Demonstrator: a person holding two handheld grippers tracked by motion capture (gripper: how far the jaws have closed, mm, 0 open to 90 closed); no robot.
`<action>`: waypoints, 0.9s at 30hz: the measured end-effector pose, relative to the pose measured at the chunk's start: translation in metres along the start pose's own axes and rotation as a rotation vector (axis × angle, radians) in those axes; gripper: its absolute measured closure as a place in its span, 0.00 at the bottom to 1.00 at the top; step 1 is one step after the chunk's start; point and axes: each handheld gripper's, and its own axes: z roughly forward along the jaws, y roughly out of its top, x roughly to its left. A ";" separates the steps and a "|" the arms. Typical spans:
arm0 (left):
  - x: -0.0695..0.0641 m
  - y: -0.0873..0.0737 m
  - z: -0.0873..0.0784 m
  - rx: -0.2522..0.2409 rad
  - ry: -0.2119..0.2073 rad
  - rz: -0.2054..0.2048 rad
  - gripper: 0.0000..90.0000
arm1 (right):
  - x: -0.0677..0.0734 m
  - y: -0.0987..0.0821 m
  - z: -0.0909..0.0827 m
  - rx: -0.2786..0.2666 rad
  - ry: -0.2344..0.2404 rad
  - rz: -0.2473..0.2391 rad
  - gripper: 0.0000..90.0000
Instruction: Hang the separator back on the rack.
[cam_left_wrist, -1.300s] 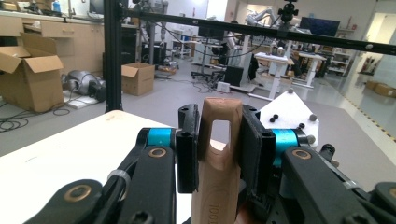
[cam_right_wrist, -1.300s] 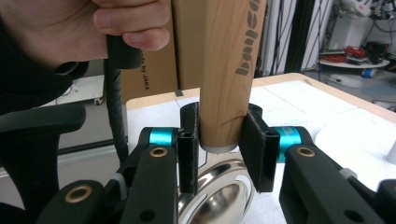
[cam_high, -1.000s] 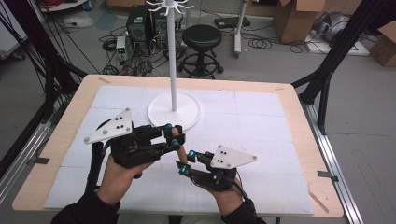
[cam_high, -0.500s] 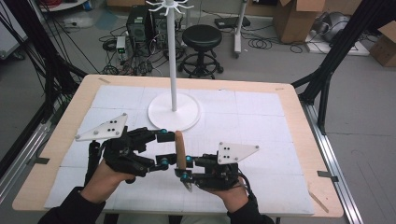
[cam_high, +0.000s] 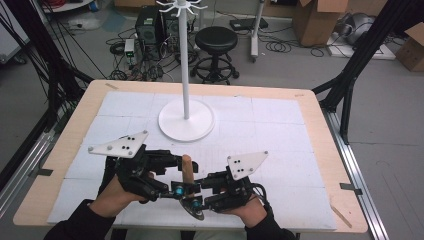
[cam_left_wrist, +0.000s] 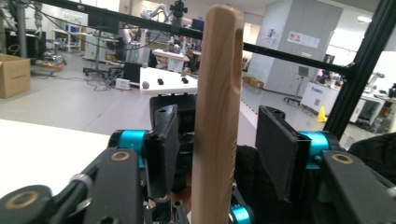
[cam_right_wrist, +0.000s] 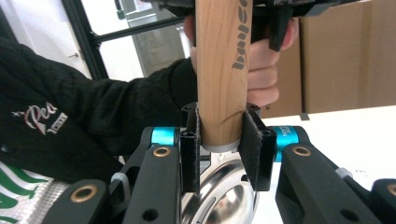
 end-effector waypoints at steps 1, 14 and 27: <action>0.000 0.000 0.000 0.000 0.000 0.000 0.61 | 0.000 0.000 0.000 0.000 0.015 0.000 0.79; -0.002 0.001 0.000 -0.004 0.021 0.024 0.80 | -0.002 -0.001 0.002 0.002 0.034 0.027 0.78; -0.003 0.005 -0.003 0.015 0.374 0.036 0.80 | 0.004 0.001 -0.006 -0.031 -0.329 -0.048 0.57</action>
